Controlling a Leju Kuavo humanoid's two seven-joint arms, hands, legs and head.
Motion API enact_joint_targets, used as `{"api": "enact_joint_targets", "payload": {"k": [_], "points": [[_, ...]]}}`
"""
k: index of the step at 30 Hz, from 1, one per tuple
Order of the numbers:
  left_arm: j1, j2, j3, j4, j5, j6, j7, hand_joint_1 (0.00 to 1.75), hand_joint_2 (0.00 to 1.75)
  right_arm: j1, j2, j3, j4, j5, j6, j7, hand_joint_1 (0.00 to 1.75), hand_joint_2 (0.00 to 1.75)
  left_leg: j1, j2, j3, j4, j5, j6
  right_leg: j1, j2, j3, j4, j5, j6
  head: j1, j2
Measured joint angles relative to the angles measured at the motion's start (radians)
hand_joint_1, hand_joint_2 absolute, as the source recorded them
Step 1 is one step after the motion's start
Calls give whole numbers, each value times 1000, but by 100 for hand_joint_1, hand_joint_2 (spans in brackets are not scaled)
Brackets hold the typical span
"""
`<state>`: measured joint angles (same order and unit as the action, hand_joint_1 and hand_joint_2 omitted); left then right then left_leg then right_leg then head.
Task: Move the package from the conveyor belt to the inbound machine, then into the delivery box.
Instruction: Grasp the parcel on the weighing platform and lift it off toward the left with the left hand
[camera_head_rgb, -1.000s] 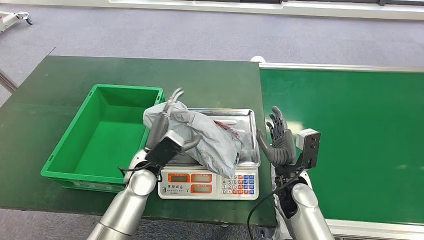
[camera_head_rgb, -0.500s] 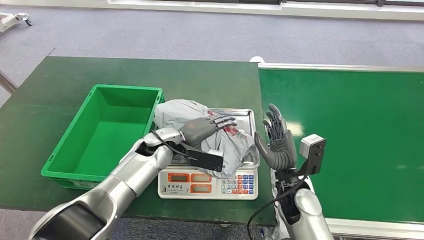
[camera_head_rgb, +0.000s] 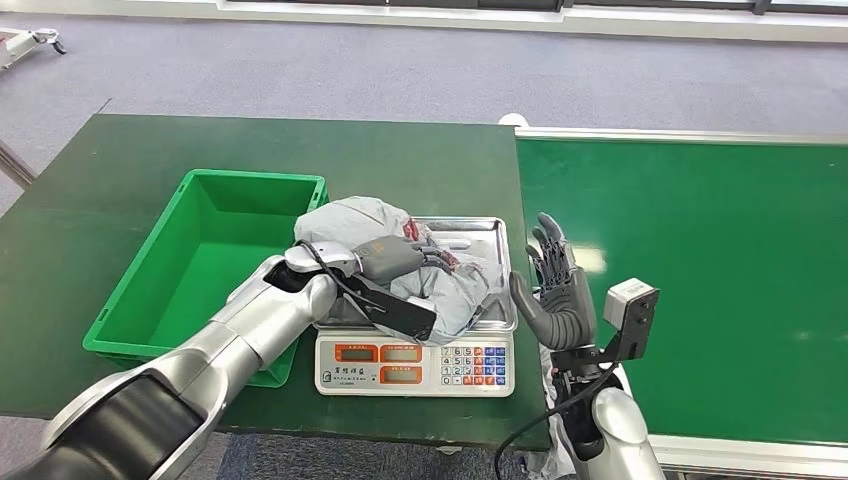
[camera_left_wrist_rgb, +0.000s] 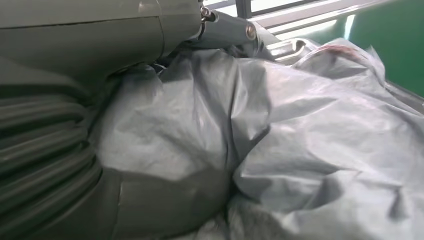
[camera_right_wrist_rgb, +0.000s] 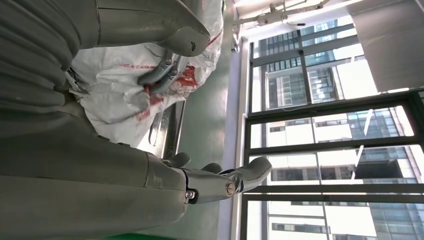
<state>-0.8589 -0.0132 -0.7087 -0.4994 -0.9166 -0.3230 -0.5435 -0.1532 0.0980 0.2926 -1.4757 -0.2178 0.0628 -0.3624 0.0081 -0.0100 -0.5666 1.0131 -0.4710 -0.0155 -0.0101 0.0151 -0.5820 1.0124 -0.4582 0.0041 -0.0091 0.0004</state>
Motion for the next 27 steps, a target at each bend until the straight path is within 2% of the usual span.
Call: {"api": "enact_joint_targets", "payload": {"k": [9,14,27], "points": [[-11,9,-37,-1,-5,57,22,175,175,41,-1,-18,-44,2,0,4,0,175,0,0,0,0,0,0,0,0,0,0,1,0,0,0],[-21,35,-57,-57,-8,84,51,175,175,57,-1,-31,-56,4,8,9,0,175,0,1,-1,0,1,-1,0,1,-2,0,1,-1,0,0],[-57,154,-64,-431,-34,126,163,175,175,101,10,-70,-95,20,27,-6,0,175,1,0,-5,0,2,-1,1,0,-5,1,2,-1,0,0]]}}
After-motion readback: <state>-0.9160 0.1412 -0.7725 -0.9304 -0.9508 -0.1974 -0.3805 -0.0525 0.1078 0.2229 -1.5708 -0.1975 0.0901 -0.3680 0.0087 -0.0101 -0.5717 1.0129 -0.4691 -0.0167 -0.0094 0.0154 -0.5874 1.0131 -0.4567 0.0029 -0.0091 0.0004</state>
